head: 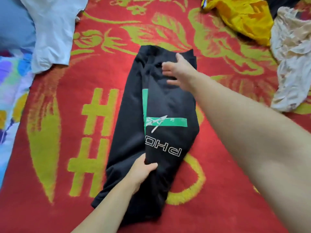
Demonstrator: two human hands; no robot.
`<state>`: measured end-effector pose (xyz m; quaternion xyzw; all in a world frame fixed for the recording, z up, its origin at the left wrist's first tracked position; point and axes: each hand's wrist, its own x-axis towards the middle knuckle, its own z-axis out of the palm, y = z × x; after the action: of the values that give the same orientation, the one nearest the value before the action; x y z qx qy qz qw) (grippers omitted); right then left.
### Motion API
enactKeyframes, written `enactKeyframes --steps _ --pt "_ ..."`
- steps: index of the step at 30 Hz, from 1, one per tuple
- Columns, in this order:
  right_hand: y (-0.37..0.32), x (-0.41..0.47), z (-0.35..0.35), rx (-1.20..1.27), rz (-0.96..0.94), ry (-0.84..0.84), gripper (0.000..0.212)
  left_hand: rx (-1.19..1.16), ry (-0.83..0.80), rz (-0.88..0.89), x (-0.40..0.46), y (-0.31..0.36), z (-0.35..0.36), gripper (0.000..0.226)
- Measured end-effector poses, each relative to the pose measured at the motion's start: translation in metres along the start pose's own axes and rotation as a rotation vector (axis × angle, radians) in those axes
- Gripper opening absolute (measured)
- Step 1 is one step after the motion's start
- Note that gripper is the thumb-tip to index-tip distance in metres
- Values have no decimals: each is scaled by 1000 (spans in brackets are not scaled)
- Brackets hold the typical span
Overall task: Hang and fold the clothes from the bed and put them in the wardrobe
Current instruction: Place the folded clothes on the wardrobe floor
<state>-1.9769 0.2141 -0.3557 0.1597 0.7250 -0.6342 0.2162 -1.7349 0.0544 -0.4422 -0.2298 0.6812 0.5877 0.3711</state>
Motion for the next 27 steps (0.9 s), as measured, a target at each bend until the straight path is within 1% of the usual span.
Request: enactKeyframes --steps 1,2,3,4,5,7,9,10,11,12,13,14,16,17,19,21,22,25,26,27 --pt "16 -8 8 -179 -10 -32 78 179 160 41 1 -6 -5 32" --pt "35 -18 13 -380 -53 -63 75 310 292 89 0 -11 -13 35" --pt "56 -33 15 -581 -122 -91 72 392 372 166 -3 -15 -23 38" --pt "78 -50 14 -750 -201 -130 70 464 400 270 -7 -17 -35 43" --pt "100 -72 14 -874 -262 -188 71 569 390 379 -10 -20 -49 51" --pt "147 -121 13 -1096 -386 -318 79 929 280 568 -14 -25 -79 72" --pt "189 -164 19 -1355 -501 -459 89 1401 46 679 -13 -29 -109 93" --pt "207 -181 25 -1477 -509 -548 92 1637 -90 692 -11 -32 -122 100" --pt "222 -193 33 -1577 -477 -622 93 1807 -211 701 -8 -37 -133 103" --pt "233 -200 41 -1644 -434 -644 93 1906 -290 710 -4 -41 -142 104" --pt "241 -203 47 -1681 -380 -632 92 1952 -335 733 0 -45 -149 103" --pt "245 -202 52 -1695 -364 -590 92 1982 -361 766 6 -48 -155 98" --pt "246 -200 59 -1705 -447 -496 94 2017 -381 865 15 -50 -159 81" --pt "240 -200 61 -1723 -457 -469 93 2022 -397 918 18 -51 -158 75" --pt "233 -201 60 -1714 -518 -435 88 2005 -465 996 17 -55 -148 74" --pt "230 -202 52 -1704 -570 -473 86 1962 -584 1063 6 -64 -137 73" --pt "230 -204 45 -1709 -612 -493 84 1928 -668 1056 -3 -69 -132 72" --pt "236 -217 14 -1729 -716 -574 81 1797 -902 955 -32 -81 -120 78" --pt "238 -226 4 -1752 -700 -615 81 1743 -948 917 -41 -83 -115 79" --pt "236 -235 -2 -1777 -638 -668 81 1676 -960 855 -49 -84 -109 80"
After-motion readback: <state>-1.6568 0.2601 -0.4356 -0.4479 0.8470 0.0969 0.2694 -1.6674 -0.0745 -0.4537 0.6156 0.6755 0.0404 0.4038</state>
